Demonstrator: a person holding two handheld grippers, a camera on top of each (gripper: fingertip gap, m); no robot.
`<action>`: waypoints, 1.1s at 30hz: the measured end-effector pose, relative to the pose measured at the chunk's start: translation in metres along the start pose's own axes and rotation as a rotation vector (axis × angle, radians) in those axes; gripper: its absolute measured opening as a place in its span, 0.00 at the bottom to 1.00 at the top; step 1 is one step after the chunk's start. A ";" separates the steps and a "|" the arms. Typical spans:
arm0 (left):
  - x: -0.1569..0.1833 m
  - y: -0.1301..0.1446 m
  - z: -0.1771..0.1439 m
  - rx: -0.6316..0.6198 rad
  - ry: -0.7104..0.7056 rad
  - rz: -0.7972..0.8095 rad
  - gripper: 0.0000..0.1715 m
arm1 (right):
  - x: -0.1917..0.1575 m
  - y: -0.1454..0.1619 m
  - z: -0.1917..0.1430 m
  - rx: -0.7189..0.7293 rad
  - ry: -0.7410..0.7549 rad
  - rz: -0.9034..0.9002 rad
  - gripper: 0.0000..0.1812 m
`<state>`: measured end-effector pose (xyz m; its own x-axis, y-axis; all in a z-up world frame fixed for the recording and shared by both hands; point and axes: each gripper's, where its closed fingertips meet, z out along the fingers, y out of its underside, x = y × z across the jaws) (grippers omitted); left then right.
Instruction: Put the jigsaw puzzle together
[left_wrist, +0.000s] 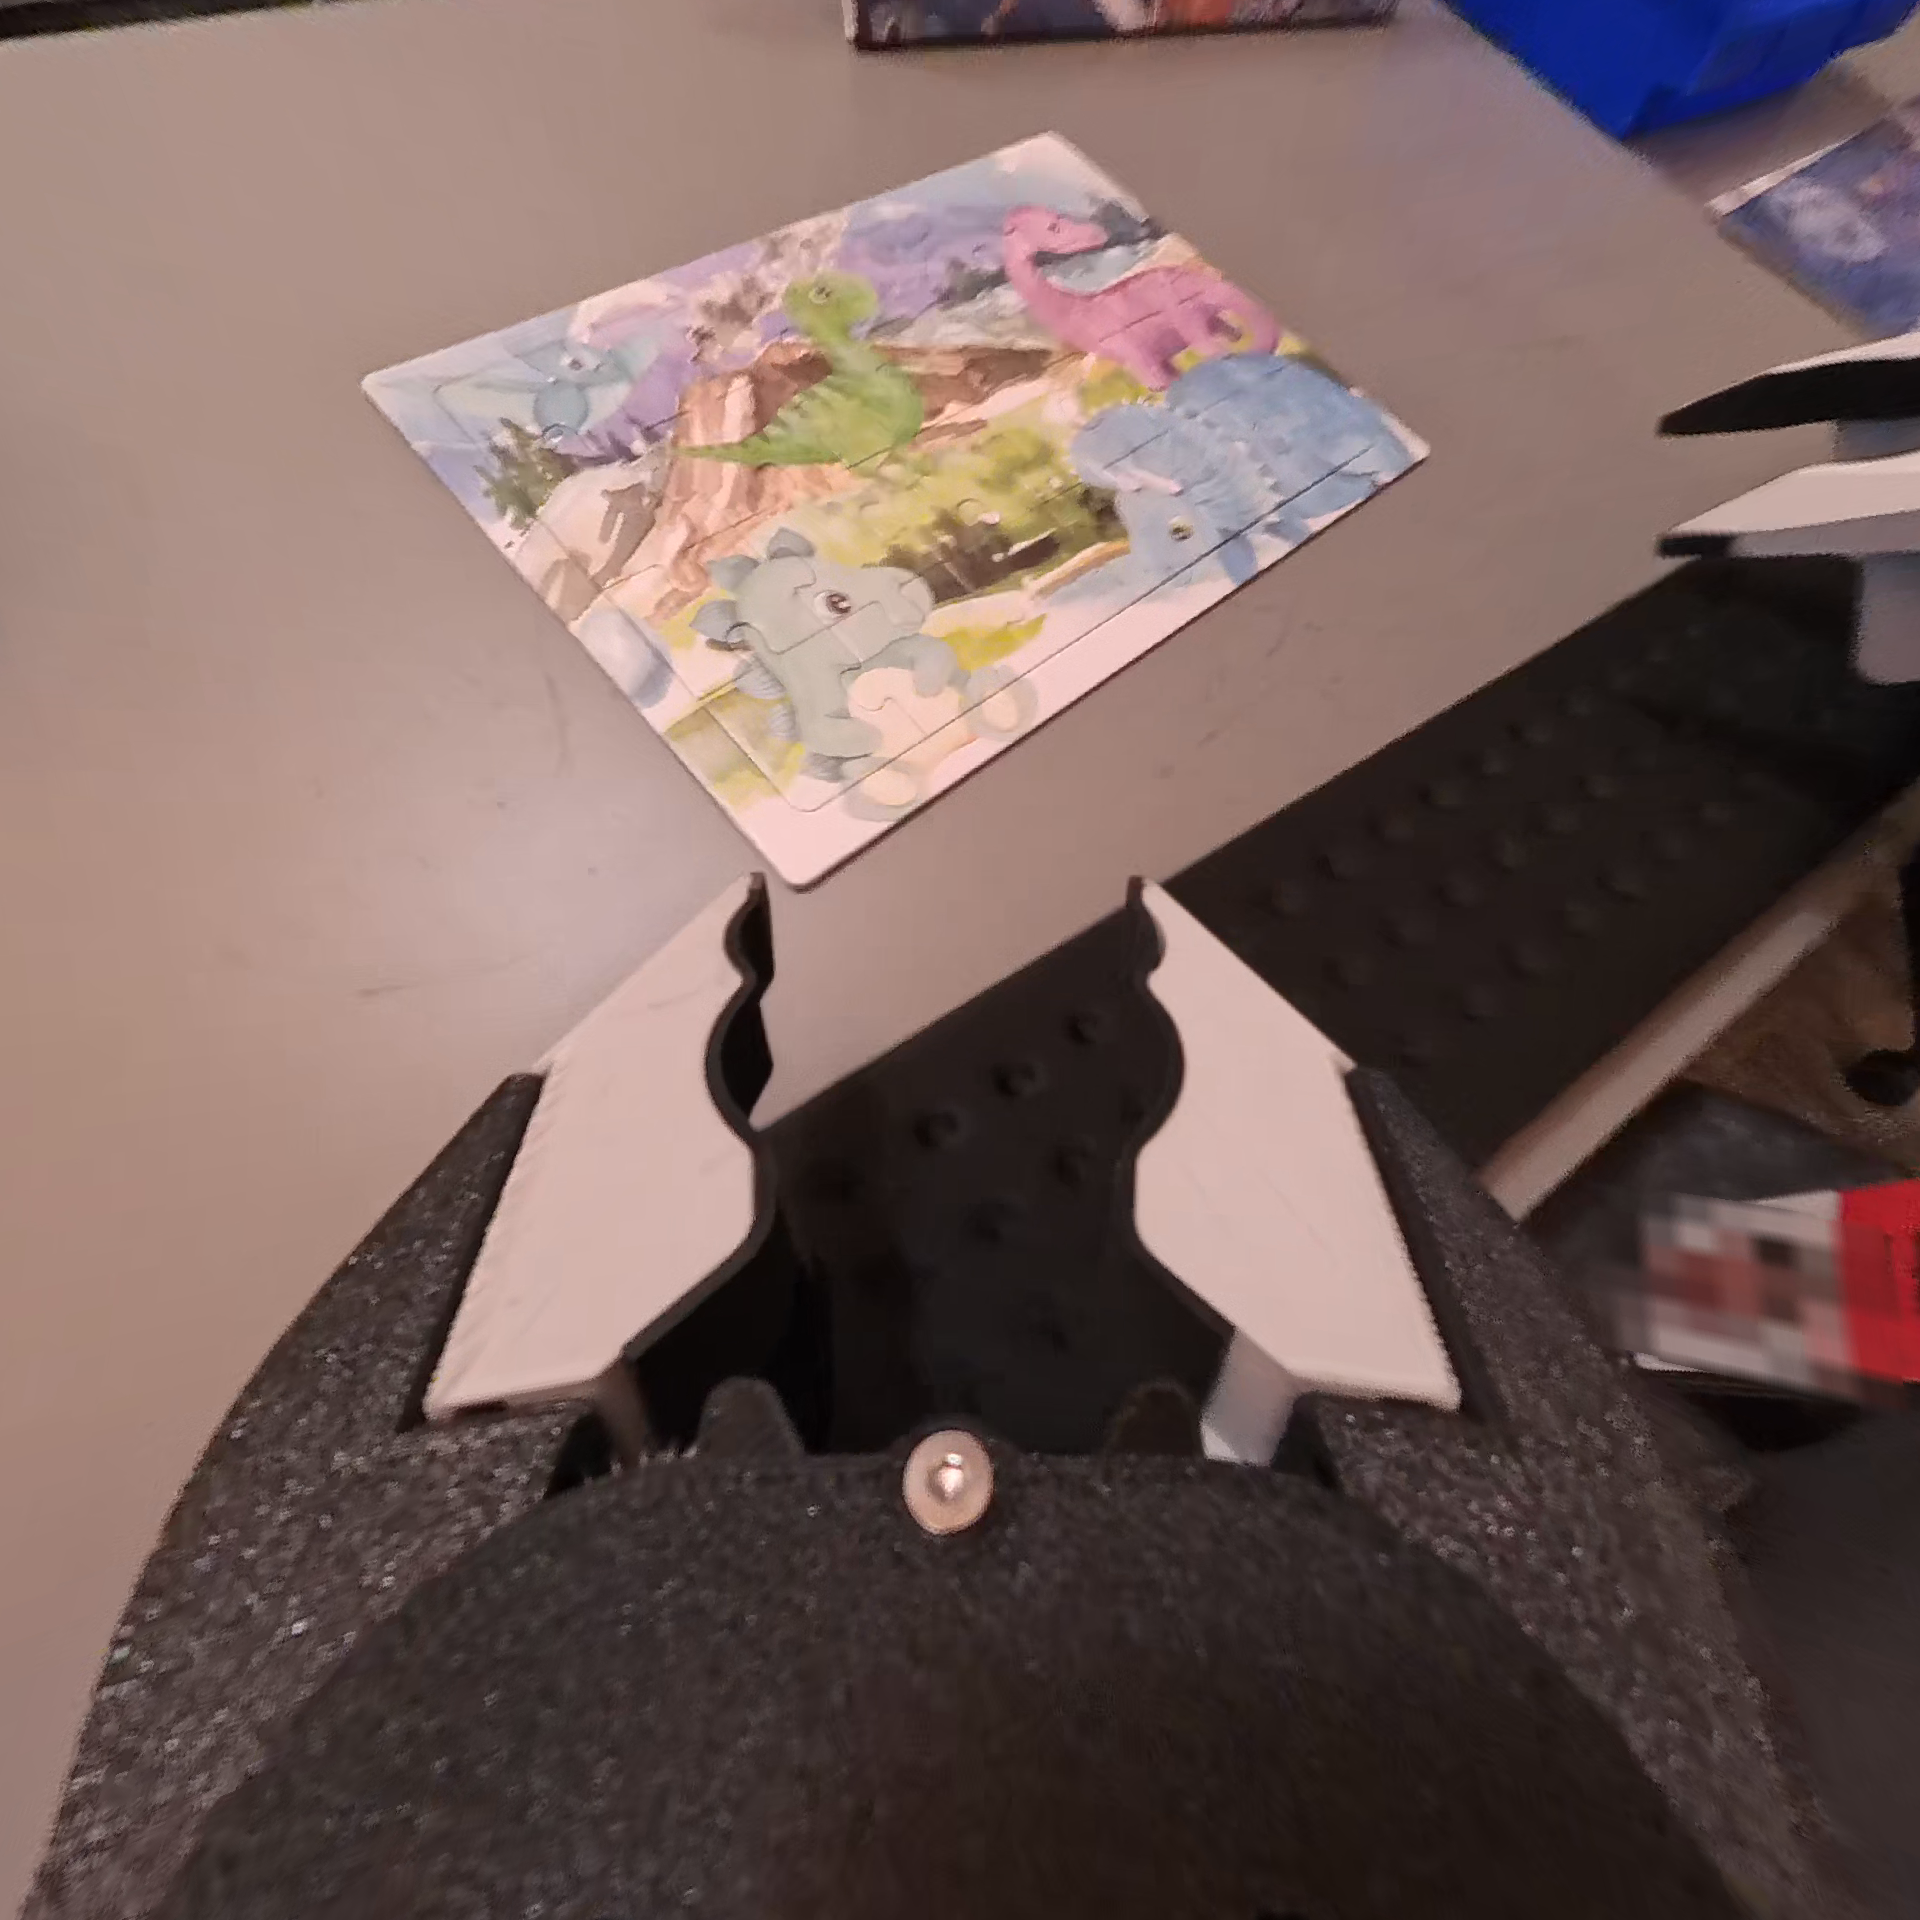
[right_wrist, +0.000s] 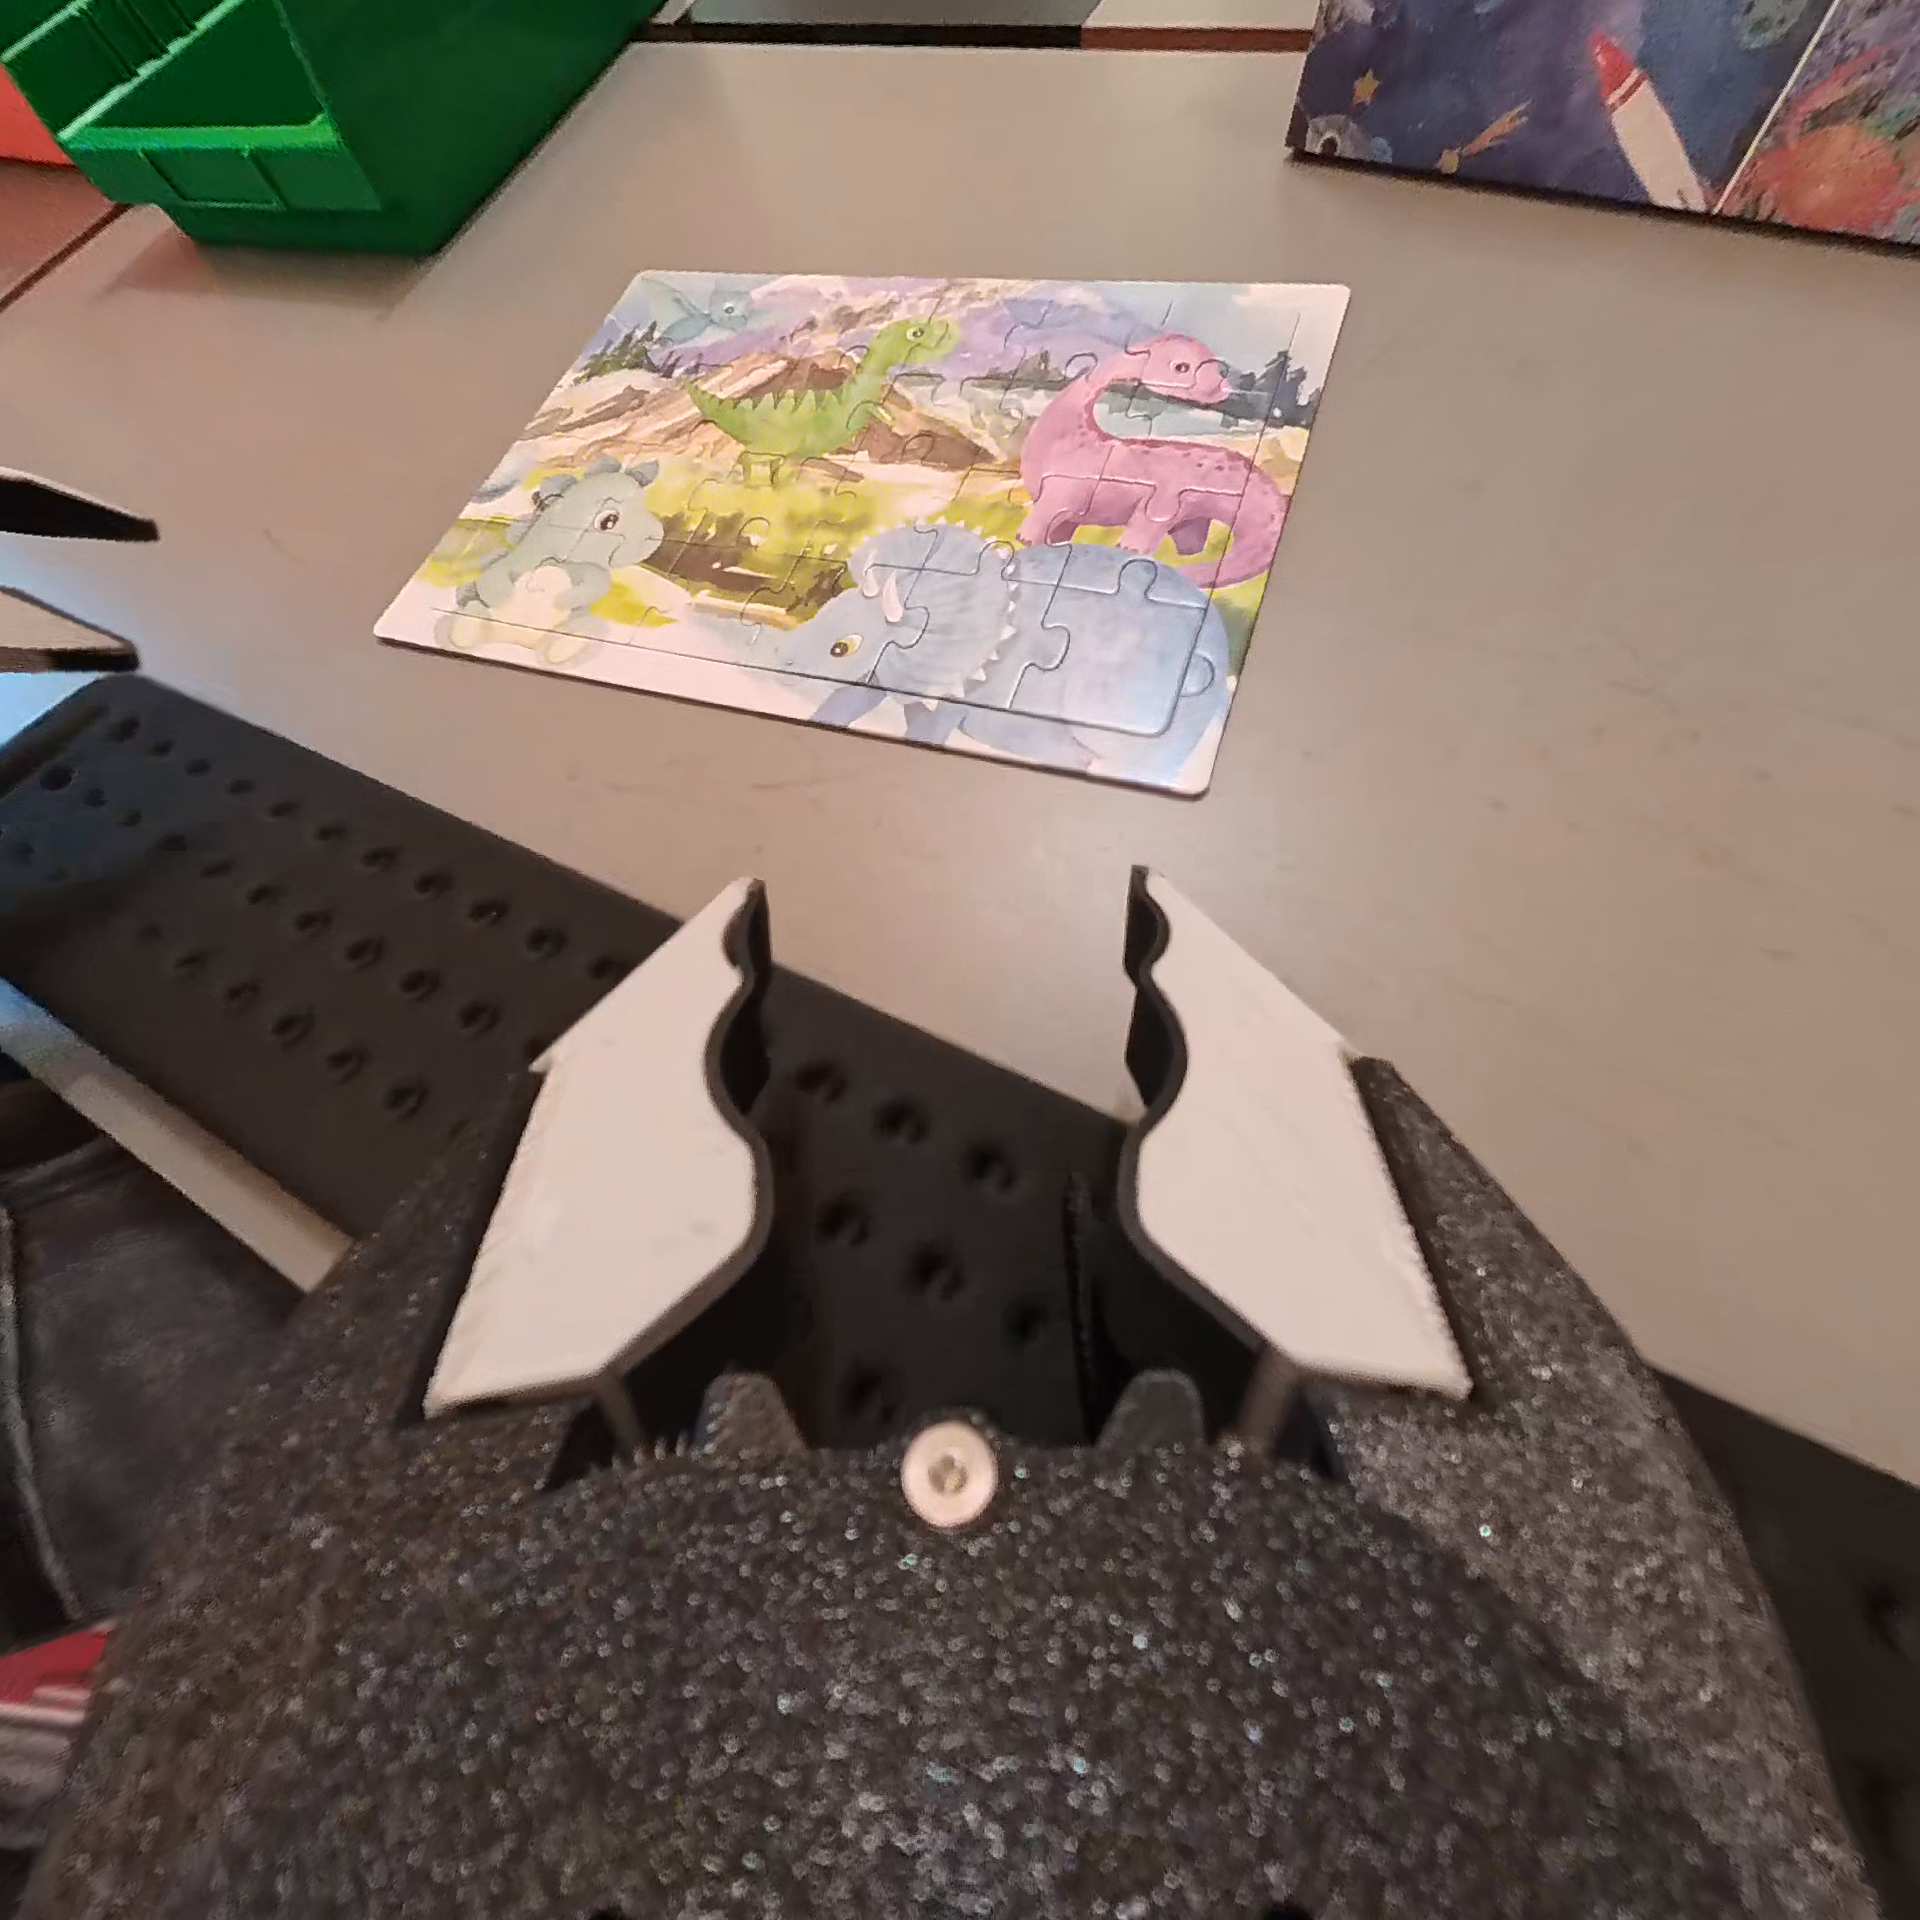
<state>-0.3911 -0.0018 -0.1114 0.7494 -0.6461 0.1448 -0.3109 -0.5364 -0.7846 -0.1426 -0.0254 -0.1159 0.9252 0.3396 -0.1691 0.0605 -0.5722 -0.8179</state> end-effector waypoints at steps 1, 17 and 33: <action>-0.009 0.001 0.007 -0.038 -0.010 -0.006 0.40 | 0.003 -0.004 0.007 -0.021 -0.008 0.017 0.38; -0.026 -0.033 0.092 -0.148 0.204 -0.312 0.70 | 0.052 -0.035 0.114 -0.213 -0.034 0.218 0.45; 0.068 -0.051 0.128 -0.252 0.439 -0.183 0.80 | 0.097 -0.054 -0.015 -0.117 -0.091 0.557 0.42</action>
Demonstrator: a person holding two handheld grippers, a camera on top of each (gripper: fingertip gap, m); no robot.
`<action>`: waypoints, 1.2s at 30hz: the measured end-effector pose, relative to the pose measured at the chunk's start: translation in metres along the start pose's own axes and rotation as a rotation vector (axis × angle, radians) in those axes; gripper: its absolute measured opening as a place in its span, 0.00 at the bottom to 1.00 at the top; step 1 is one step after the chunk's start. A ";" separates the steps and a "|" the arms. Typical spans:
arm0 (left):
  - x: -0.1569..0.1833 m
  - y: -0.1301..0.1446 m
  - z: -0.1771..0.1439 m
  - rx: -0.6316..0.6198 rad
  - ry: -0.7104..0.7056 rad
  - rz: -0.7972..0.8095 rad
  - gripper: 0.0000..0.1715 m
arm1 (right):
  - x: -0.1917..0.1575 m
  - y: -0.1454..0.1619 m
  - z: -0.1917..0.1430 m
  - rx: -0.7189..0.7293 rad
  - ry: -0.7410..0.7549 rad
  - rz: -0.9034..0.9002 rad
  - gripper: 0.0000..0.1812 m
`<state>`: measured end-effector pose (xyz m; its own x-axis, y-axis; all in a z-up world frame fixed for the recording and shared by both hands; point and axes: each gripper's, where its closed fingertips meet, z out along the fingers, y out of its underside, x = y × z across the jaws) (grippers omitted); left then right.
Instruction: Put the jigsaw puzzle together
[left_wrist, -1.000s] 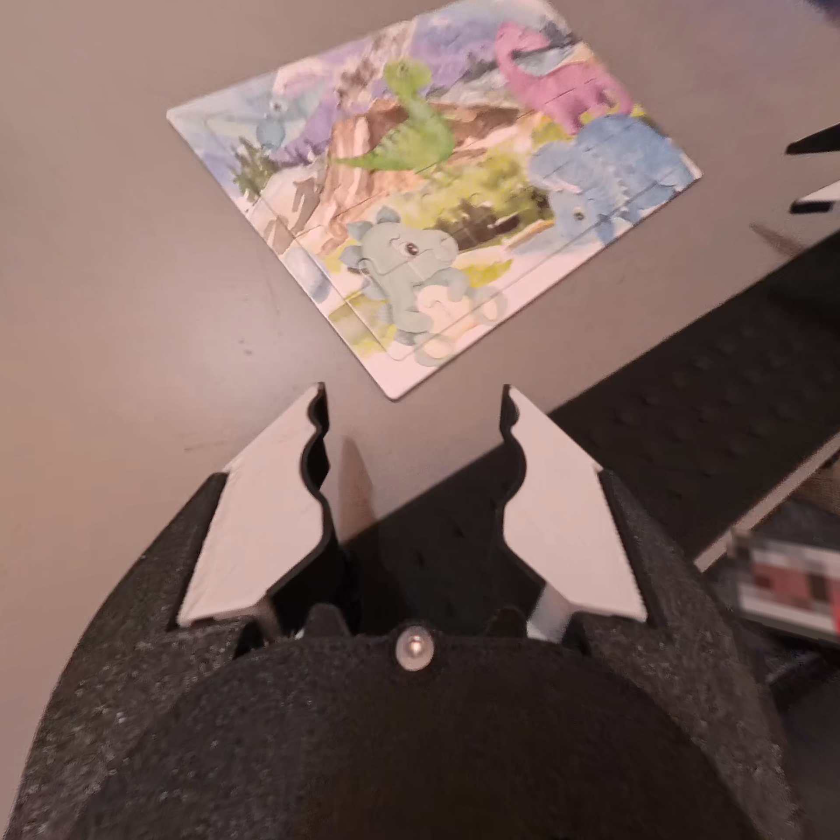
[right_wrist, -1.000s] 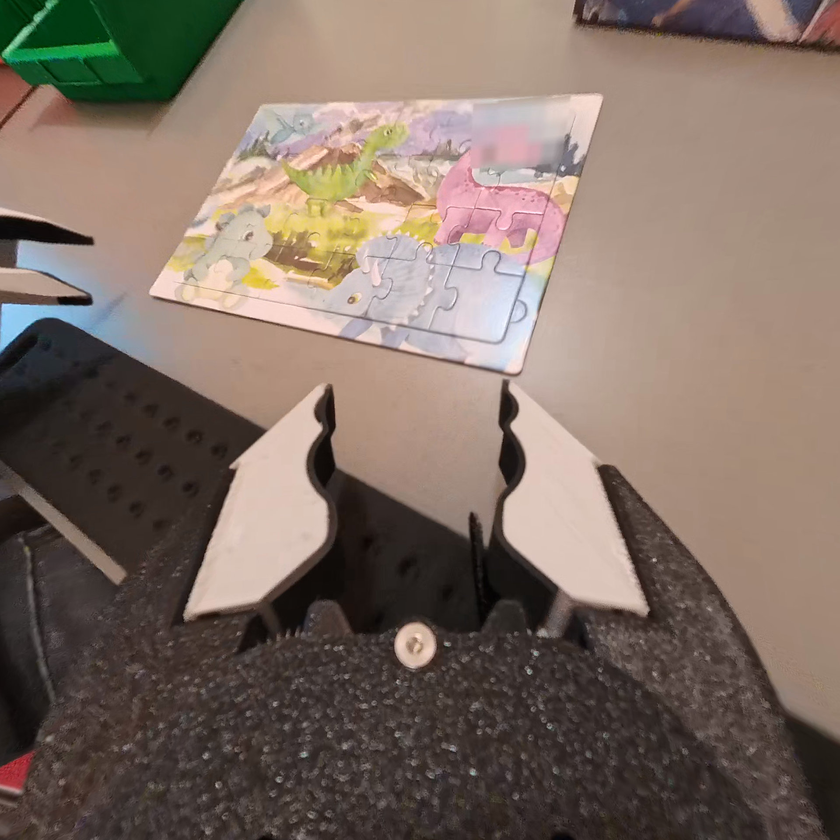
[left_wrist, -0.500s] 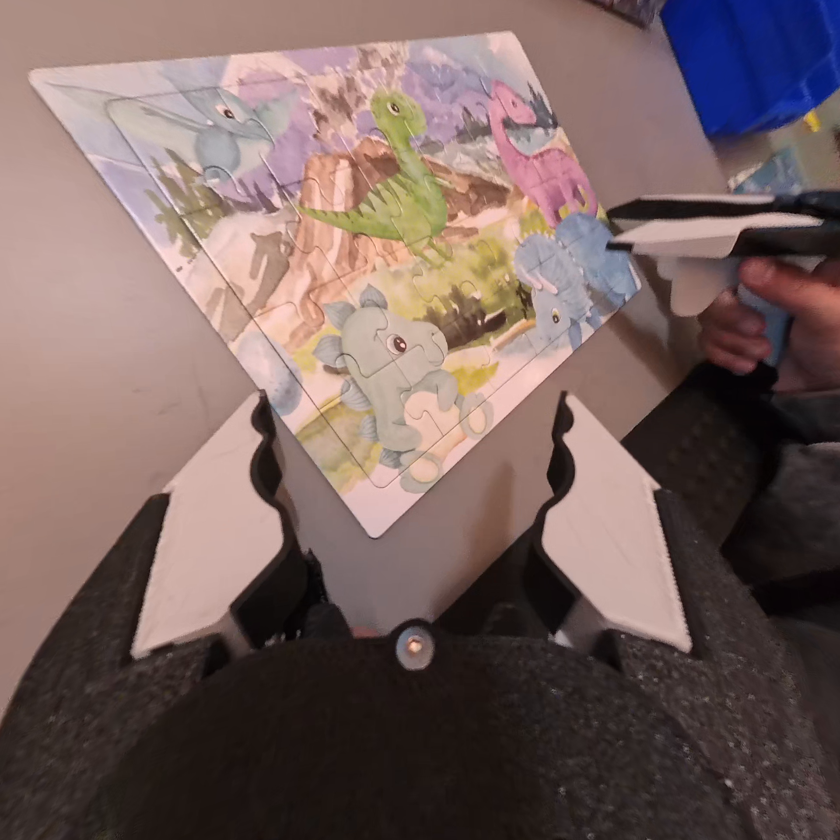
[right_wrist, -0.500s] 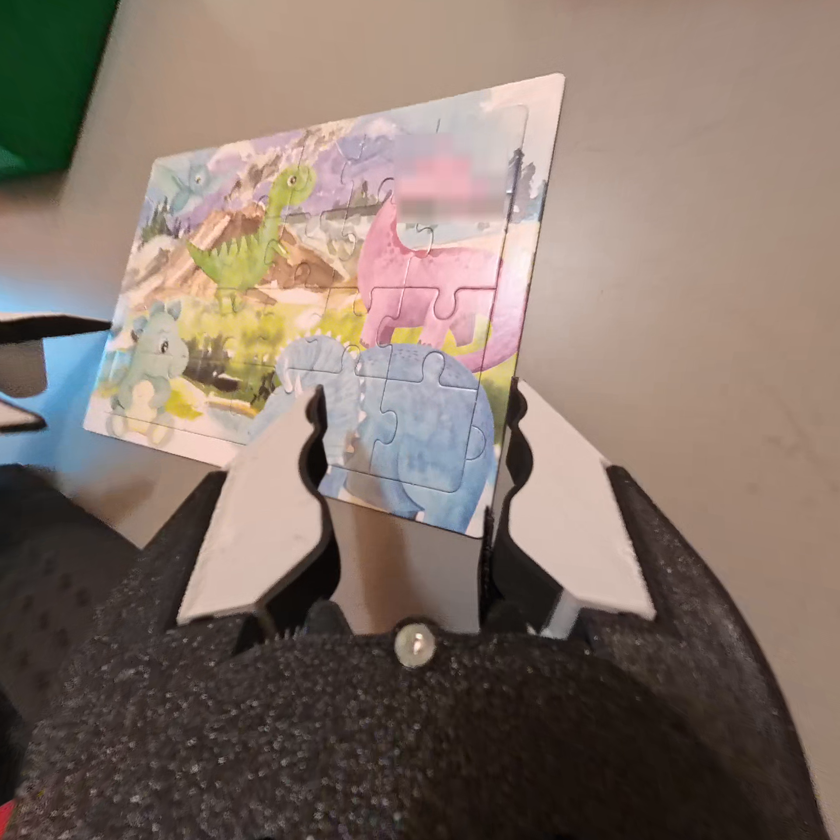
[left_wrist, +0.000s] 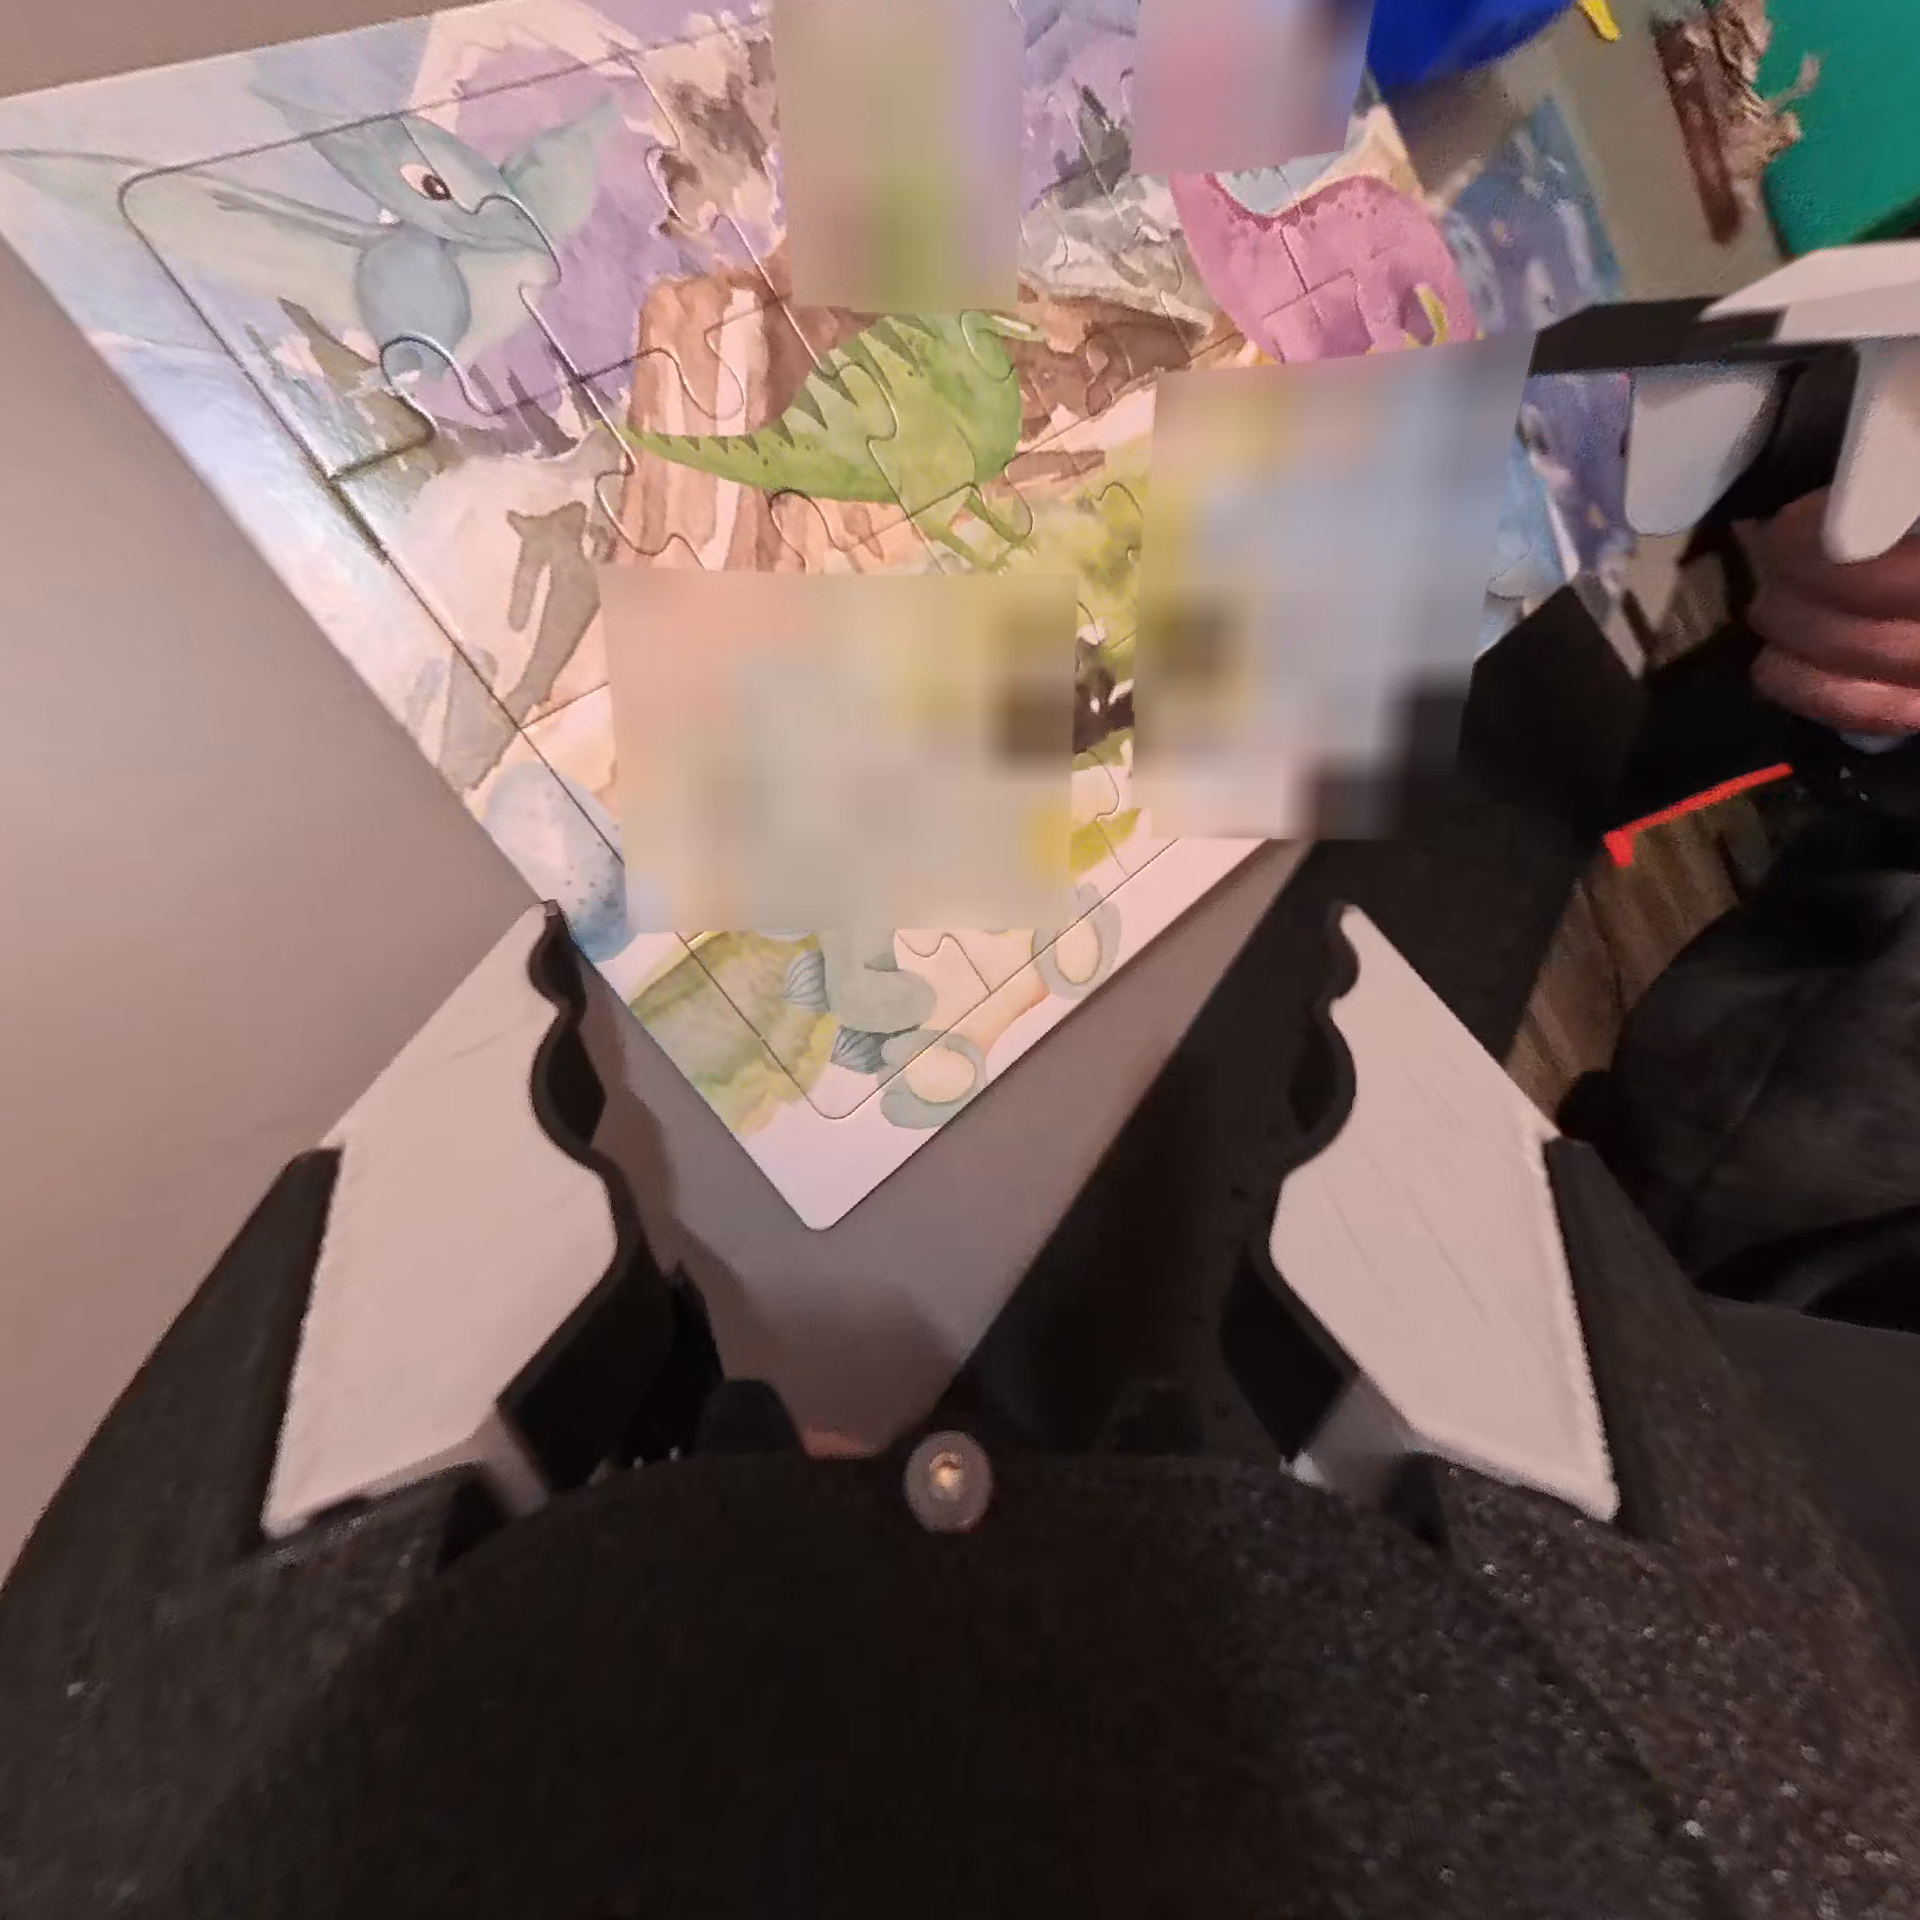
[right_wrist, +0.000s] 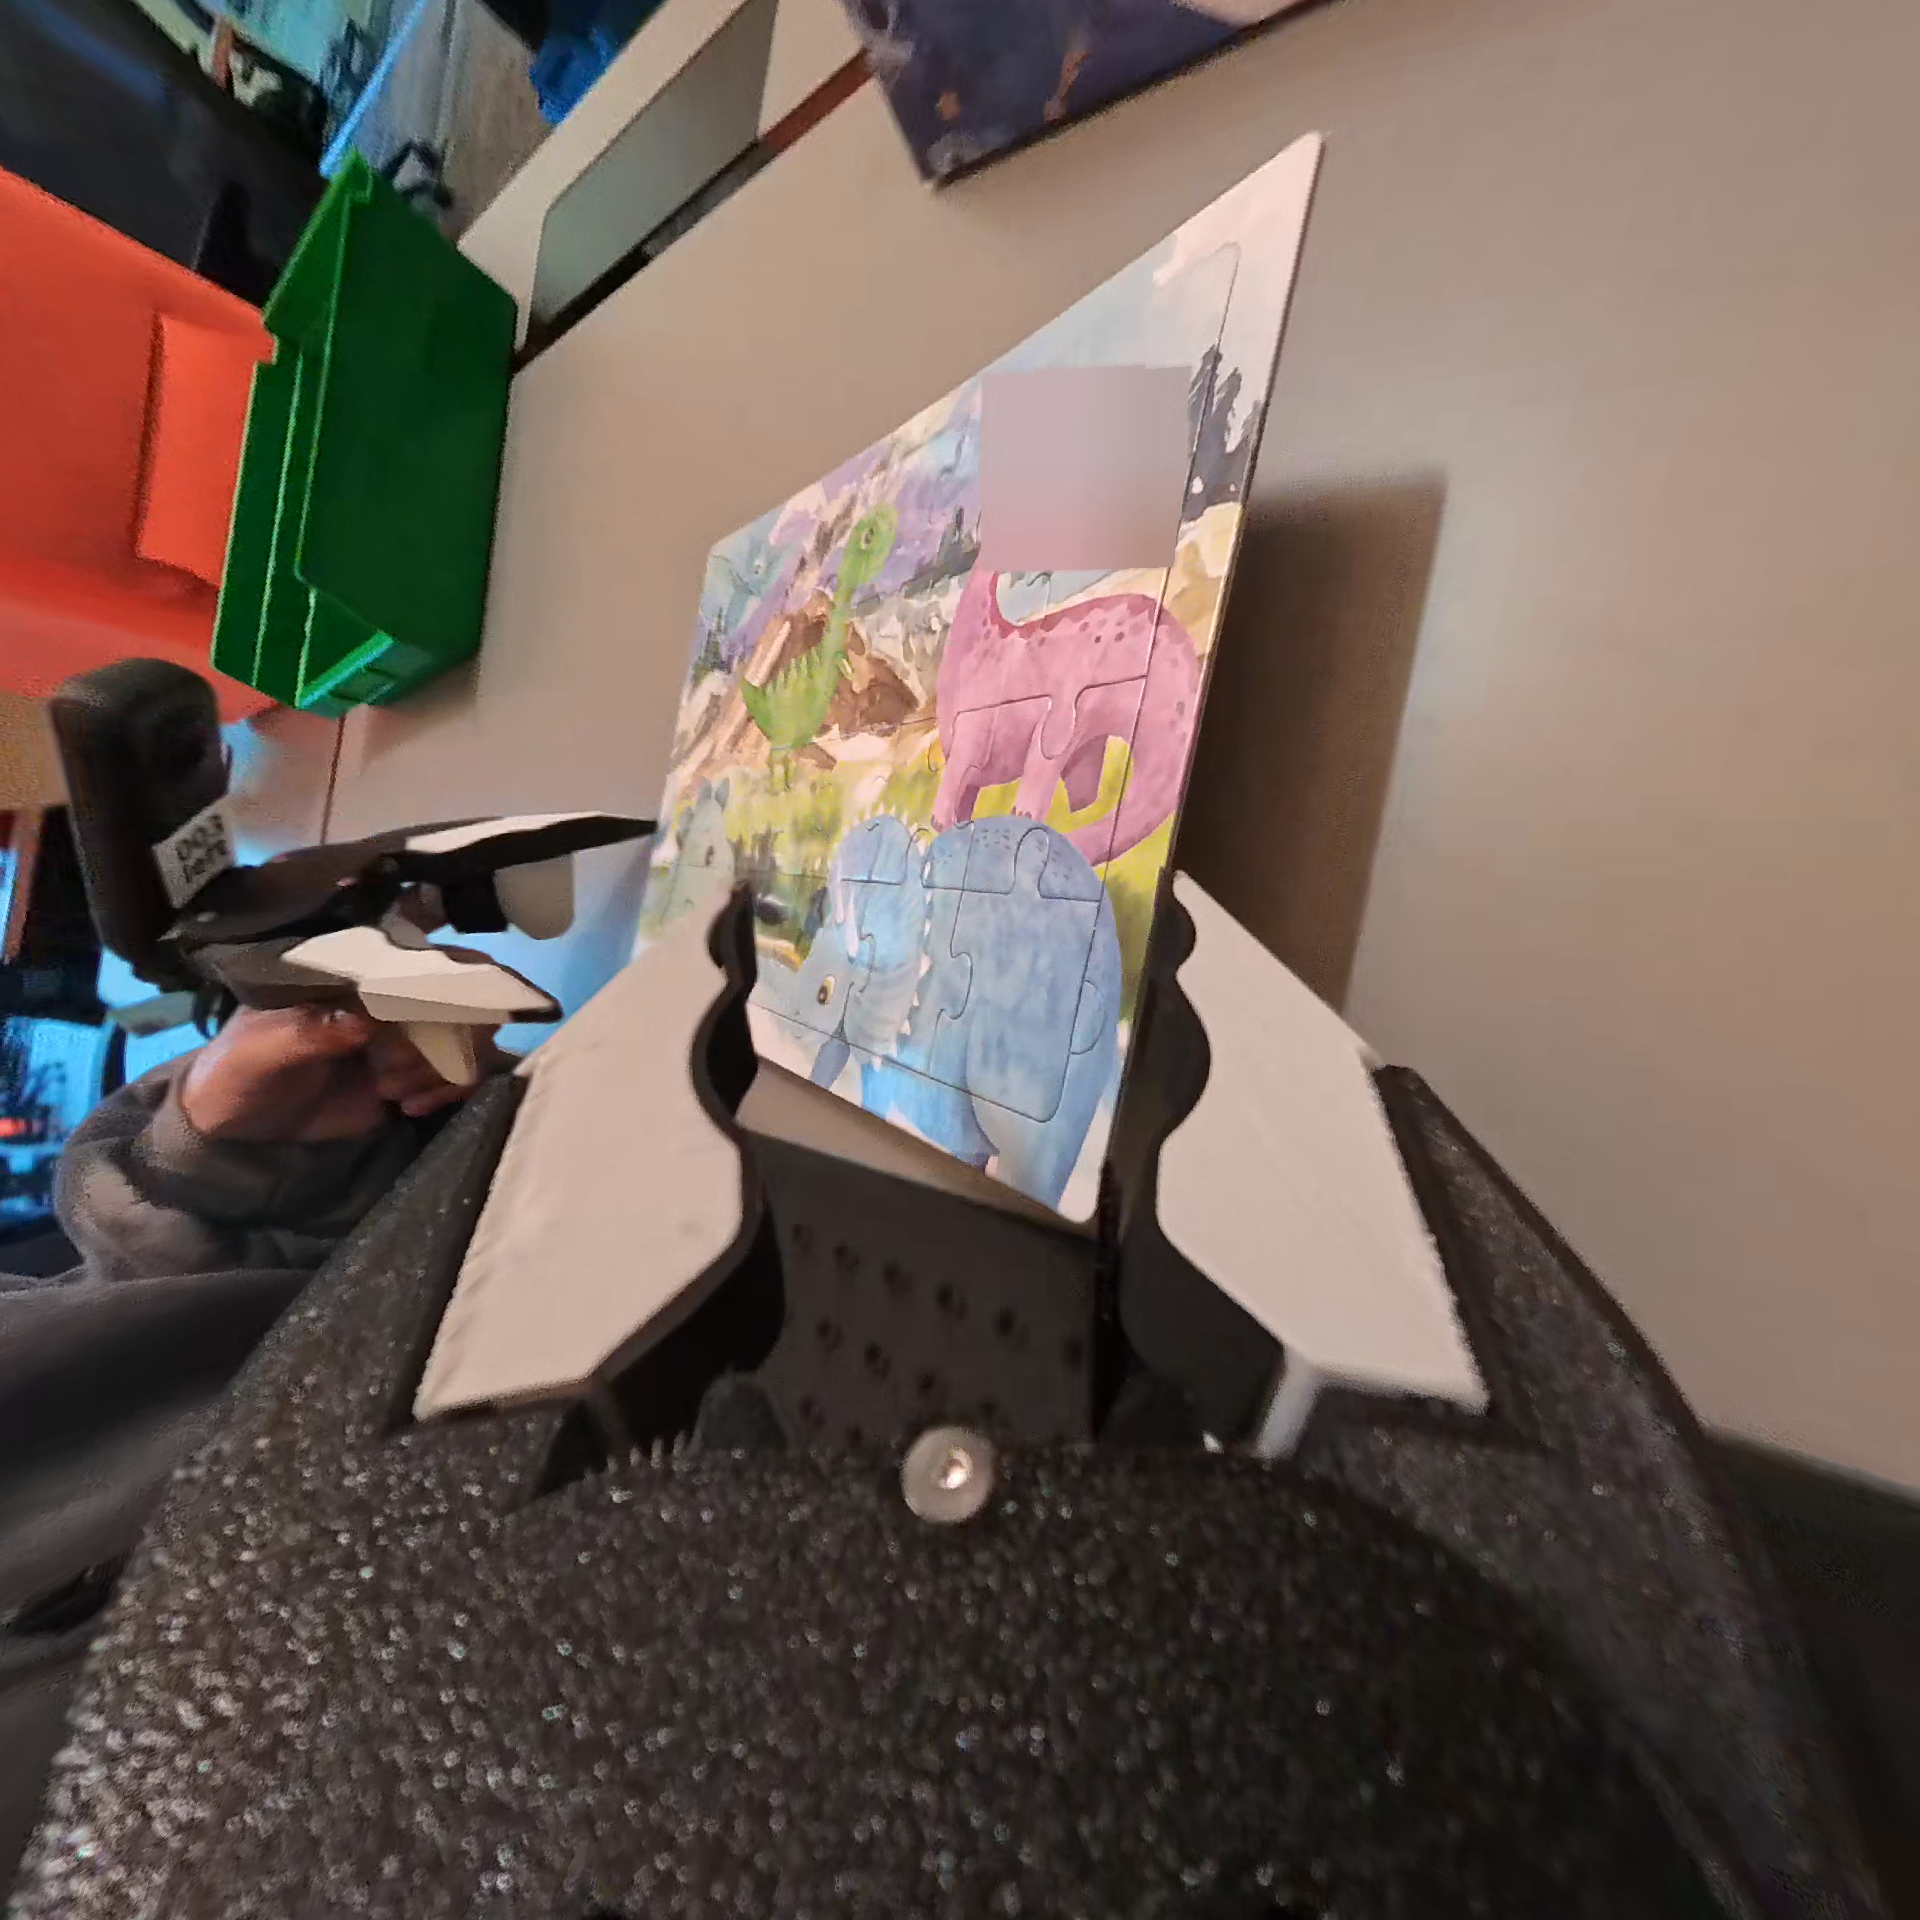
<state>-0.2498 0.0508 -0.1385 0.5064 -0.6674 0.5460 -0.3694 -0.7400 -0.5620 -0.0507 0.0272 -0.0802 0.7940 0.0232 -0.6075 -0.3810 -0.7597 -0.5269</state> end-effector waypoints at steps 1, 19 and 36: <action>0.012 0.001 0.008 -0.015 0.033 0.013 0.80 | 0.007 0.000 -0.016 0.023 0.016 0.012 0.41; 0.179 -0.030 0.167 -0.197 0.331 0.190 0.68 | 0.207 -0.004 -0.195 0.240 0.124 0.253 0.36; 0.262 -0.048 0.259 -0.270 0.455 0.287 0.53 | 0.213 0.087 -0.244 0.510 0.409 0.062 0.26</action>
